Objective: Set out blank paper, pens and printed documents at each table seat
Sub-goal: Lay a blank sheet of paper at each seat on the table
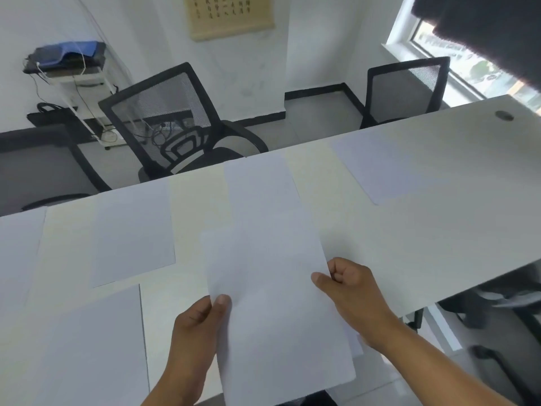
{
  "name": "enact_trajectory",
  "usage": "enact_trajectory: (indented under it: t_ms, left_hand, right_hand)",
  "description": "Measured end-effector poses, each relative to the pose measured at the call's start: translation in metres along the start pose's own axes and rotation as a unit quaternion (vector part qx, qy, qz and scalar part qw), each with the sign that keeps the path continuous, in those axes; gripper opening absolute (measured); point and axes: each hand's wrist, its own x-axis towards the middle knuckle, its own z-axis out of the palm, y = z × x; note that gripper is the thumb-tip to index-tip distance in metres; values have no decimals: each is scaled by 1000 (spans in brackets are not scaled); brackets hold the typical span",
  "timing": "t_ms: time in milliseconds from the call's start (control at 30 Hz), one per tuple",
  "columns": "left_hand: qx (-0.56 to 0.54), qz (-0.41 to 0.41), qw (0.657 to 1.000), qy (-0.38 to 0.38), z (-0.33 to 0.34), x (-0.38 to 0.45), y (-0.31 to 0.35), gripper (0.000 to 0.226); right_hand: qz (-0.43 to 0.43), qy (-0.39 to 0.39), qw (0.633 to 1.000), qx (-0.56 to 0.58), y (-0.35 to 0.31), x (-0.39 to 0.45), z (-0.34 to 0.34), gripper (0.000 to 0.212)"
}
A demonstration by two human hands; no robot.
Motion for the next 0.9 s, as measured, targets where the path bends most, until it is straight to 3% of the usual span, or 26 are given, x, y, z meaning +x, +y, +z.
enact_trajectory:
  t_ms: [433,900]
  left_hand:
    - [24,12,999,-23,69,-7,17,31]
    - [27,-22,999,16,268,11,5,29]
  right_hand:
    - [-38,45,998,-29,3,13,-76,44]
    - [10,23,997,-75,50,79,-268,43]
